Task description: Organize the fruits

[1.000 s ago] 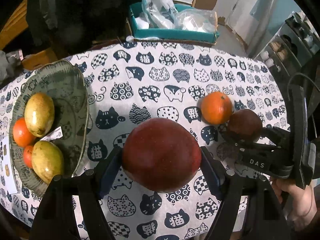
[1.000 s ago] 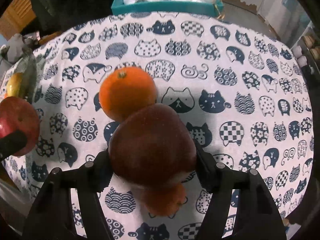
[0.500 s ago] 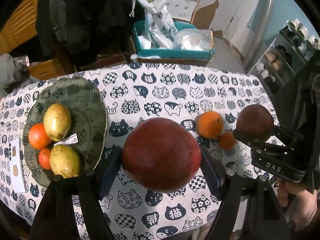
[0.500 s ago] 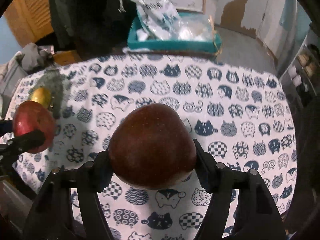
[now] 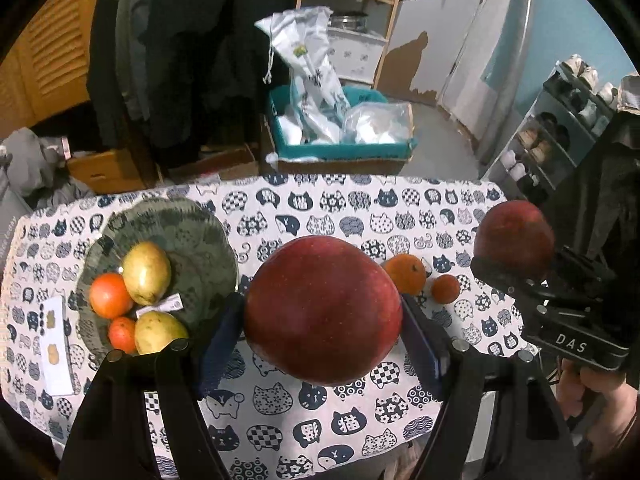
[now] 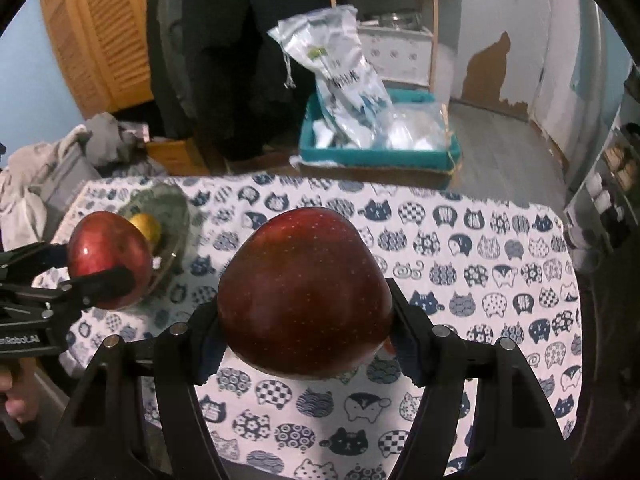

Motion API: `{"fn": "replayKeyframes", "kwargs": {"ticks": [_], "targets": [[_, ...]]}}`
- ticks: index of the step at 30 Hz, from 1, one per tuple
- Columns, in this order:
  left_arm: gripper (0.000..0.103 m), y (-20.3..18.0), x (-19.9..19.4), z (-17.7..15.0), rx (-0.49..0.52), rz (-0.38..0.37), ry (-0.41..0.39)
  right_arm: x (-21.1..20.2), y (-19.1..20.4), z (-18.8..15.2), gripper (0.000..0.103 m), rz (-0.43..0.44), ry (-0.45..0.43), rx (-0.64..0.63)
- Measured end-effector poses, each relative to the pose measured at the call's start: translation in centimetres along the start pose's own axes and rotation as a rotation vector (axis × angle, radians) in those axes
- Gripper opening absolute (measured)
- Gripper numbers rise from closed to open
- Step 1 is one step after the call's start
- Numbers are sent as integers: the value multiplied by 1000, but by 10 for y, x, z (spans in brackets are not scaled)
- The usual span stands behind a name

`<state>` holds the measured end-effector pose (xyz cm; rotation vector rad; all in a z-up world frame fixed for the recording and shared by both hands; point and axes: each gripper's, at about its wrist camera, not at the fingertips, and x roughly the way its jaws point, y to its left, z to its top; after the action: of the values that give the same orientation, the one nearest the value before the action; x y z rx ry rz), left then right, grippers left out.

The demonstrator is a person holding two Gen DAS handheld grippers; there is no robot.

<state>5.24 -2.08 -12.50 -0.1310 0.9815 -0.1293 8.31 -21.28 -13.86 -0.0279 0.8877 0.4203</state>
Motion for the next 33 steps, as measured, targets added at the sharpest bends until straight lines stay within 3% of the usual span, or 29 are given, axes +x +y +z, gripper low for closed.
{"fn": "replayKeyframes", "kwargs": {"ticks": [15, 33], "targets": [[78, 25, -33, 9, -18, 26, -88, -28, 32, 29, 70, 62, -90, -31], [78, 118, -38, 7, -162, 132, -100, 23, 95, 53, 70, 139, -14, -82]]}}
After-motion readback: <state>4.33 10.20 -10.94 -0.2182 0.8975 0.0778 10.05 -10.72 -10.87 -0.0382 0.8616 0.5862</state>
